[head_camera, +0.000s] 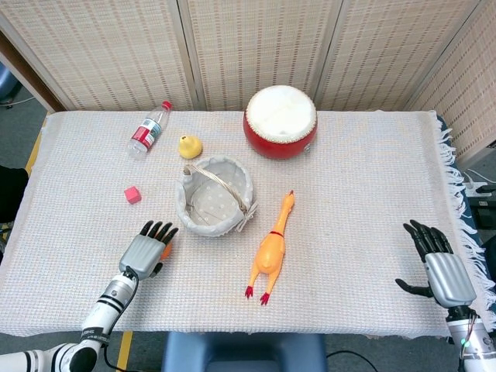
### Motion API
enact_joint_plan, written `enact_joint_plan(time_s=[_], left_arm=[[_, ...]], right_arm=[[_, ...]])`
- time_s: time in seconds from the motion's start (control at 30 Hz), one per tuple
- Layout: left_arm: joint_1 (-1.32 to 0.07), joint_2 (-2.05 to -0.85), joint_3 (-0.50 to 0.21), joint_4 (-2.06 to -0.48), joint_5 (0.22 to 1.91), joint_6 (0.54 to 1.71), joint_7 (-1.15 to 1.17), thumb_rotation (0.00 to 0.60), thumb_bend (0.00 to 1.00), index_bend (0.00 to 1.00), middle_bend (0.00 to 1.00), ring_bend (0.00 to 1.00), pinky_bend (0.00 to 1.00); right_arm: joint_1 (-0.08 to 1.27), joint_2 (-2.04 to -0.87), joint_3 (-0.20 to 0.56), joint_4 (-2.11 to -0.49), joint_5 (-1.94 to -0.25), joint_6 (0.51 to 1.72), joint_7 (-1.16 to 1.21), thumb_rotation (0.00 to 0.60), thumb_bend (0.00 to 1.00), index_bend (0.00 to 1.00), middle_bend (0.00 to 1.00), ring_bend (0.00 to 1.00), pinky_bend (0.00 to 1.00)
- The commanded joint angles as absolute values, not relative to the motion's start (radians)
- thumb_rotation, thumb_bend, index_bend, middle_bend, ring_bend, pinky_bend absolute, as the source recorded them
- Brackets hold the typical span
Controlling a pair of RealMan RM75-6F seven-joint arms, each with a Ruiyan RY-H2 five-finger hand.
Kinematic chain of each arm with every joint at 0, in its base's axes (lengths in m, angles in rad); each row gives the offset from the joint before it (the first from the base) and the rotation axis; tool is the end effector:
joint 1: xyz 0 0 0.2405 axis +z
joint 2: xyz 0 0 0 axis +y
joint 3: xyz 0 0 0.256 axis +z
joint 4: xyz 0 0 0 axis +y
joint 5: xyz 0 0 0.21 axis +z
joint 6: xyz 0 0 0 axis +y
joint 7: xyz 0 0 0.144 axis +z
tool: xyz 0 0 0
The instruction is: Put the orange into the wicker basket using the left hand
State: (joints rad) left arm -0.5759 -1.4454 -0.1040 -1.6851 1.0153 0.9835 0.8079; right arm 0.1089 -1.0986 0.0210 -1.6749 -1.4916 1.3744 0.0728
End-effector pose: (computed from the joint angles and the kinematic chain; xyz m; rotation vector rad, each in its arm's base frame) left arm -0.1956 0.2843 -0.0045 -1.9594 -0.7764 -0.5323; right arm -0.3050 -0.1800 0.1415 1.4298 -1.0877 0.9160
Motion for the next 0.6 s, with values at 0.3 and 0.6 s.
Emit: enact_joint_plan(time_s=[0.3, 0.6], left_arm=[[-0.607, -1.473, -0.094, -1.633, 0.941, 1.019, 0.791, 0.600, 0.52, 0.43, 0.28, 0.32, 0.52], [-0.548, -1.403, -0.116, -1.702, 1.033, 1.176, 0.674, 0.600, 0.63, 0.73, 0.69, 0.69, 0.83]], right_arm=[[0.106, -1.099, 0.021, -1.677, -1.493, 1.380, 0.071, 0.600, 0.04, 0.00, 0.00, 0.00, 0.00], [0.102, -1.096, 0.020, -1.678, -1.497, 1.385, 0.076, 0.600, 0.03, 0.00, 0.00, 0.00, 0.00]])
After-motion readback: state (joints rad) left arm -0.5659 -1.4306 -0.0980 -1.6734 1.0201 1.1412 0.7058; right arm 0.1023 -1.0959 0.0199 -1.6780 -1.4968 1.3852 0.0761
